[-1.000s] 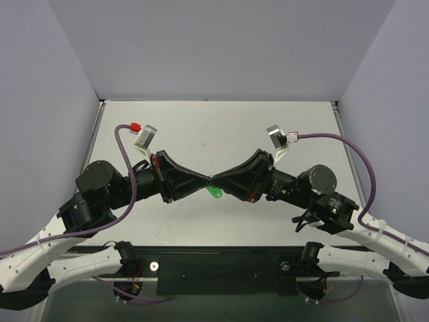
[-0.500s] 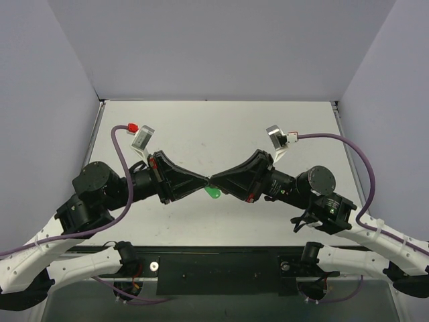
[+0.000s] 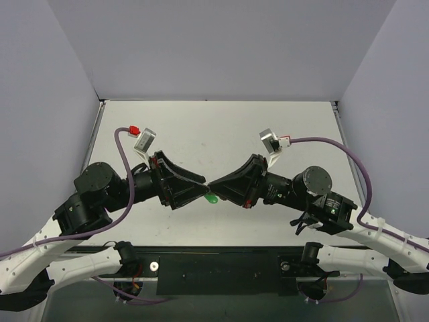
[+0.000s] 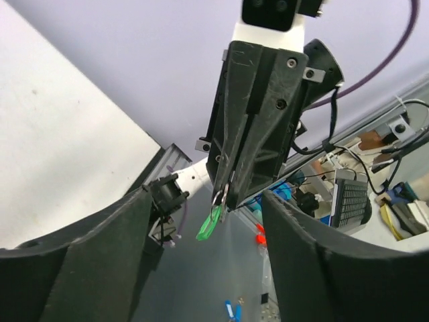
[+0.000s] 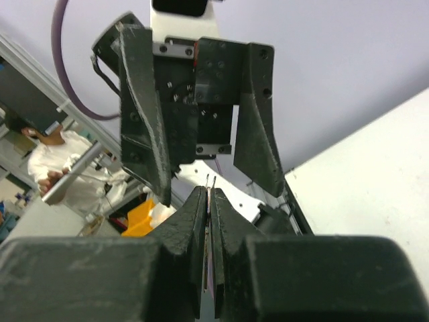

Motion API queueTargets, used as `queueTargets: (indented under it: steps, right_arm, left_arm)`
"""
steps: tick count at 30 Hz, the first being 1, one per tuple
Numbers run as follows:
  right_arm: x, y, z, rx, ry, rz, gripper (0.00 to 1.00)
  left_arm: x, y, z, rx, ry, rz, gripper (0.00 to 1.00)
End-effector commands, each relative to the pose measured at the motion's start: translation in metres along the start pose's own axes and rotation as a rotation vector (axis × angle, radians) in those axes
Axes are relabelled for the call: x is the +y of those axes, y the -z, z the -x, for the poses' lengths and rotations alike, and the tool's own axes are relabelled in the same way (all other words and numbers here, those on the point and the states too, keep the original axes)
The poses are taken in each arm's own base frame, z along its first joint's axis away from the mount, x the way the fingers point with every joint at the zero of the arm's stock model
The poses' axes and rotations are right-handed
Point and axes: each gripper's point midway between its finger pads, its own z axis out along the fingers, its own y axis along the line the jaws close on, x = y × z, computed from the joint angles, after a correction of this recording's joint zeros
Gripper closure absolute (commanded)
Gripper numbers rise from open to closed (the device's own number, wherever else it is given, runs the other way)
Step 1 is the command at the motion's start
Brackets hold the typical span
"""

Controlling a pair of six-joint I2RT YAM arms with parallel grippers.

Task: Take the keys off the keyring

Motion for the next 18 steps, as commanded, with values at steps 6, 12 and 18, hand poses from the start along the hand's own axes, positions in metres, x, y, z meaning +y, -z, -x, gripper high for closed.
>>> queueTargets:
  steps: [6, 12, 18]
  right_arm:
    - [0.017, 0.02, -0.009, 0.164, 0.067, 0.027, 1.0]
    - [0.007, 0.023, -0.029, 0.332, -0.022, -0.041, 1.0]
    - [0.012, 0.021, -0.014, 0.235, -0.042, -0.026, 1.0]
  left_arm:
    - [0.009, 0.036, 0.014, 0.025, -0.203, 0.152, 0.26]
    - [0.019, 0.042, -0.014, 0.166, -0.289, 0.13, 0.34]
    - [0.007, 0.033, -0.026, 0.098, -0.192, -0.031, 0.33]
